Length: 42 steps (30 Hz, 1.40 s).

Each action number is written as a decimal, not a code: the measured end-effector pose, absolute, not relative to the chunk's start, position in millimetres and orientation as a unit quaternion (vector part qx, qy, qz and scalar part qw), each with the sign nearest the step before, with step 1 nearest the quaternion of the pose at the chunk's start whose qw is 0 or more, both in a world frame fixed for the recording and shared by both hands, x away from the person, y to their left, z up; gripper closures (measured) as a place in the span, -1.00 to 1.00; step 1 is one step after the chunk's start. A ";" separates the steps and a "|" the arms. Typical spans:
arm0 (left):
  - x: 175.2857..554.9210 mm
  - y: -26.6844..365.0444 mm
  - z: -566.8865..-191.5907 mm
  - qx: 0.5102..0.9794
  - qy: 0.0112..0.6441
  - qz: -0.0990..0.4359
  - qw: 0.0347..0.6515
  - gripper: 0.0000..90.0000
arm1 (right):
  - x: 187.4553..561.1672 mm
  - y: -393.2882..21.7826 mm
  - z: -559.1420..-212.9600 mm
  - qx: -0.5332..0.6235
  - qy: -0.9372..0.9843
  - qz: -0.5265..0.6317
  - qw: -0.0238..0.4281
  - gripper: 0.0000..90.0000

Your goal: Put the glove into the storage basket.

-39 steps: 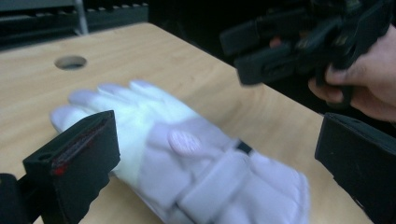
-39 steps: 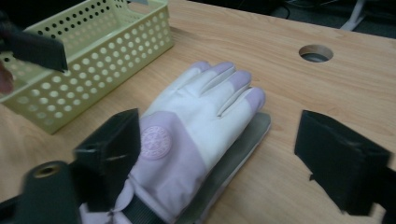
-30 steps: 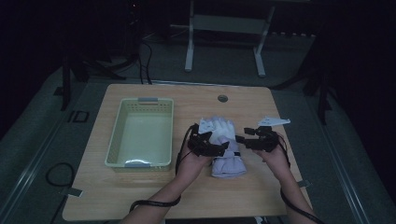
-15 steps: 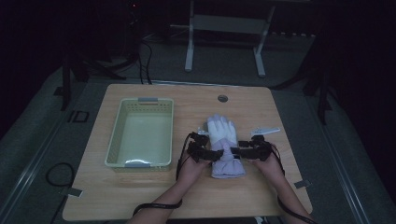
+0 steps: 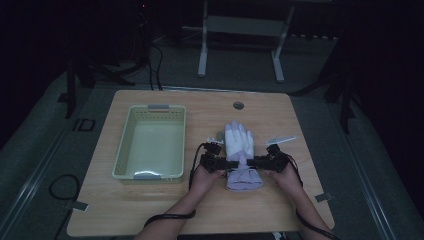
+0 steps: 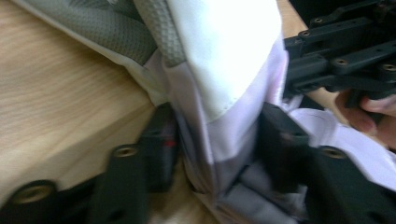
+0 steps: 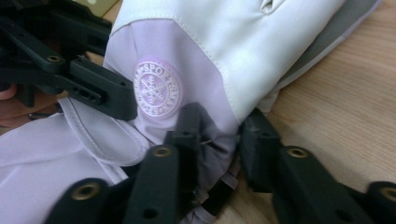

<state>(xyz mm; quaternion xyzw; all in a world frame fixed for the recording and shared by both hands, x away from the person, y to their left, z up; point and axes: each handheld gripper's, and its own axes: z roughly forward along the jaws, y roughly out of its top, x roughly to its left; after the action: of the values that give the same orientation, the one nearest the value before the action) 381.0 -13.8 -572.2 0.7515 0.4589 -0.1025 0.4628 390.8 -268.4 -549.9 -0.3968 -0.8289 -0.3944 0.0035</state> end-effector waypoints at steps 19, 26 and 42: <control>366.7 -8.6 -521.0 0.777 0.431 -0.059 0.455 0.53 | 373.9 -261.9 -511.4 -0.389 -0.820 -0.418 -0.030 0.80; 359.1 4.5 -491.5 0.781 0.417 -0.030 0.464 0.53 | 369.1 -253.2 -485.4 -0.369 -0.815 -0.445 -0.042 0.80; 355.1 55.7 -454.3 0.774 0.419 0.011 0.474 0.52 | 376.5 -204.5 -447.8 -0.334 -0.817 -0.466 -0.055 0.80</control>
<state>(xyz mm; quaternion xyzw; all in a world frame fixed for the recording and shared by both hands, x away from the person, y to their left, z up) 355.1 55.7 -454.3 0.7742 0.4191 0.0111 0.4741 376.5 -204.5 -447.8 -0.3339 -0.8173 -0.4664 -0.0551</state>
